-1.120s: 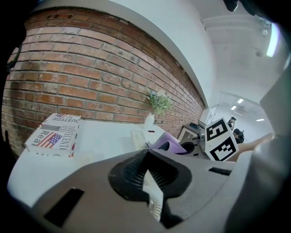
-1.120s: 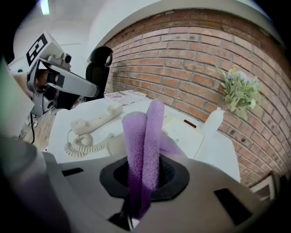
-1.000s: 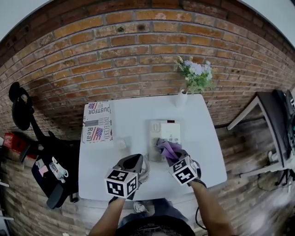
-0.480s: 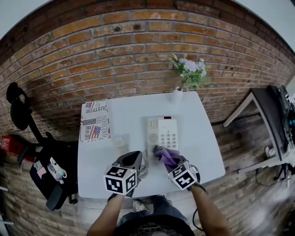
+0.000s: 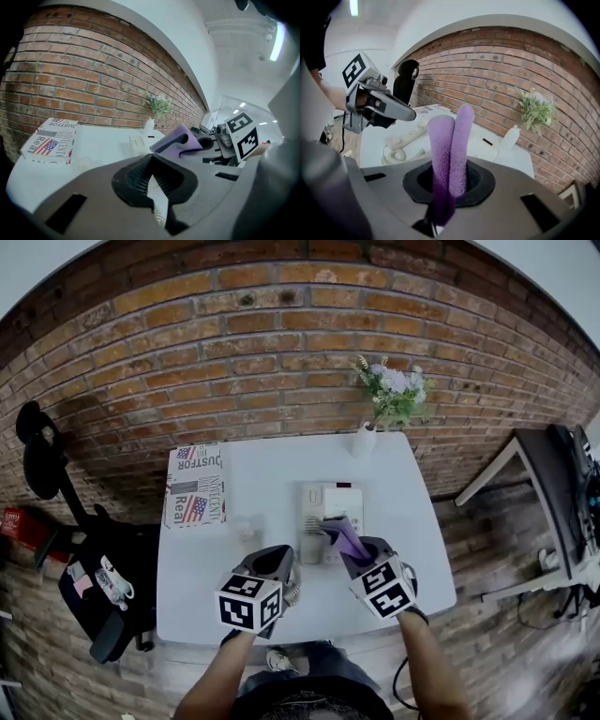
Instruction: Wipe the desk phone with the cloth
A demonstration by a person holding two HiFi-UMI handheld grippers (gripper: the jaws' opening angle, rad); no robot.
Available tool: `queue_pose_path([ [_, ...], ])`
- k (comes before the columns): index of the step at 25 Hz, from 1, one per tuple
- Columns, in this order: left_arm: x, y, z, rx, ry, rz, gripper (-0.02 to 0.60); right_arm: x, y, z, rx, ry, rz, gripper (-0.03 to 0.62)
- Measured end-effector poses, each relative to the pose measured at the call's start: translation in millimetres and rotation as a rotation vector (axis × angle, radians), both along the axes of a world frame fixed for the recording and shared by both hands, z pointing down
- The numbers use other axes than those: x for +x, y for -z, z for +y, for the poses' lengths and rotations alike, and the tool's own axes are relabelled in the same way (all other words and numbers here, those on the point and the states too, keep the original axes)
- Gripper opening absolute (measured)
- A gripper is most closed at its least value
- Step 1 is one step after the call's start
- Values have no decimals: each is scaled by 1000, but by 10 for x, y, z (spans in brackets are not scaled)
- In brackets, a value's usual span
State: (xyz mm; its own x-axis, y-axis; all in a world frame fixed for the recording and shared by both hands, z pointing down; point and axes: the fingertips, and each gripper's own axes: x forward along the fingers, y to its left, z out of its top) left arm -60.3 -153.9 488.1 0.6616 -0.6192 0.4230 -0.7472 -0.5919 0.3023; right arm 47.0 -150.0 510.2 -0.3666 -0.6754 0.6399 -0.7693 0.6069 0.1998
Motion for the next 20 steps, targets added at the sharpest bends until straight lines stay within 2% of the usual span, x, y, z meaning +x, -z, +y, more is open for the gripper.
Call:
queue_pose_path([
  [11, -130, -11, -255, -8, 96, -17, 5, -57, 310, -777, 77, 86, 47, 46],
  [20, -233, -29, -449, -21, 164, -33, 5, -219, 54, -1333, 36, 137, 108, 45],
])
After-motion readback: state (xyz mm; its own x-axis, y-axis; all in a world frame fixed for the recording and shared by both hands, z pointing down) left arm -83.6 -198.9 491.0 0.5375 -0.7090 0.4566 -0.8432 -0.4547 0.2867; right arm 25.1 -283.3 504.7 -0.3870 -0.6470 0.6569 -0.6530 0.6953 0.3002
